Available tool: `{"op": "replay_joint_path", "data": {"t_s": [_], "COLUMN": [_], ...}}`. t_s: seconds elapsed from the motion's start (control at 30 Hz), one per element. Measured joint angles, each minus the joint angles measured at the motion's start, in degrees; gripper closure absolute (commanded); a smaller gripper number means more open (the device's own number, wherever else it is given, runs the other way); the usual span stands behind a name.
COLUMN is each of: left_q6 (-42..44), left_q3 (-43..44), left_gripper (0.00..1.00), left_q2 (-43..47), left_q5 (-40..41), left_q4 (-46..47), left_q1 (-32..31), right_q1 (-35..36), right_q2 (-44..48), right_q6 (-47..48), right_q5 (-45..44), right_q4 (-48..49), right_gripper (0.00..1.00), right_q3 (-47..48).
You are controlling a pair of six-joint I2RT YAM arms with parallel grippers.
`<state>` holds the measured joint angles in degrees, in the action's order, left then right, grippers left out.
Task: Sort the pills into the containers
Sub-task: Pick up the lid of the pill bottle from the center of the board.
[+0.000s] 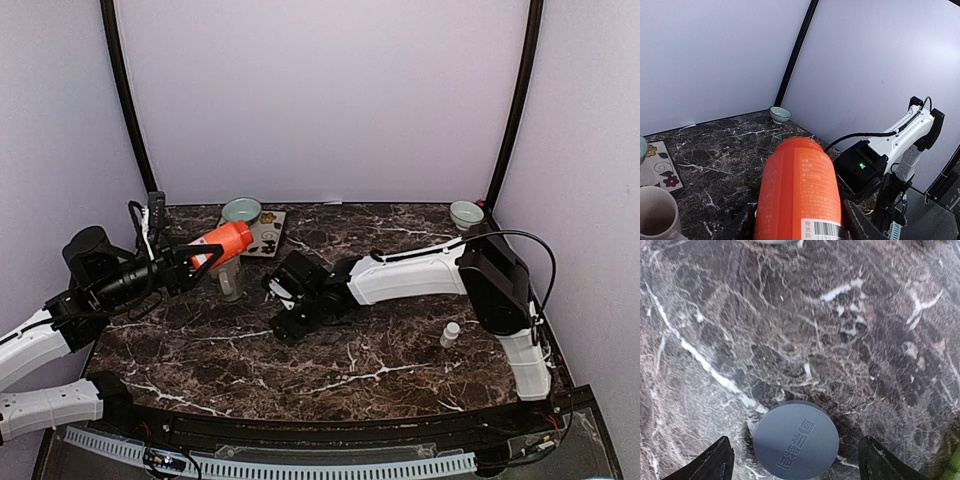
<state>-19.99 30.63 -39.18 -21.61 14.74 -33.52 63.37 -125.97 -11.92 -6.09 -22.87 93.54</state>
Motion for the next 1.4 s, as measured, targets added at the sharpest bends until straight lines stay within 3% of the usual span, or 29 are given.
{"op": "replay_joint_path", "data": {"t_s": [0.63, 0.8, 0.93, 1.03, 1.23, 1.4], "left_q6": [-0.44, -0.63, -0.94, -1.33, -1.88, -2.47], "left_q3": [-0.76, -0.79, -0.79, -0.81, -0.74, 1.05], "left_gripper": [1.00, 1.00, 1.00, 1.00, 1.00, 1.00], "left_q2": [0.63, 0.63, 0.63, 0.63, 0.42, -2.45], "left_q5": [-0.42, -0.57, -0.85, -1.27, -3.10, -7.67], "left_q4": [-0.33, -0.33, -0.33, -0.35, -0.94, -1.42], "left_q1": [1.60, 2.19, 2.40, 2.58, 2.84, 2.89], "right_q1": [-0.74, -0.87, -1.01, -1.20, -1.68, -2.23], "right_q2": [-4.33, -4.42, -4.42, -4.33, 1.11, 12.63], "right_q6": [-0.24, 0.02, 0.07, 0.46, -0.76, -3.04], "right_q5": [0.15, 0.37, 0.92, 1.57, 5.09, 8.46], "right_q4": [-4.07, -4.50, -4.61, -4.37, -2.29, 2.03], "right_gripper": [0.28, 0.48, 0.80, 0.97, 1.00, 1.00], "right_q3": [5.09, 5.29, 5.42, 5.35, -2.03, -11.61]}}
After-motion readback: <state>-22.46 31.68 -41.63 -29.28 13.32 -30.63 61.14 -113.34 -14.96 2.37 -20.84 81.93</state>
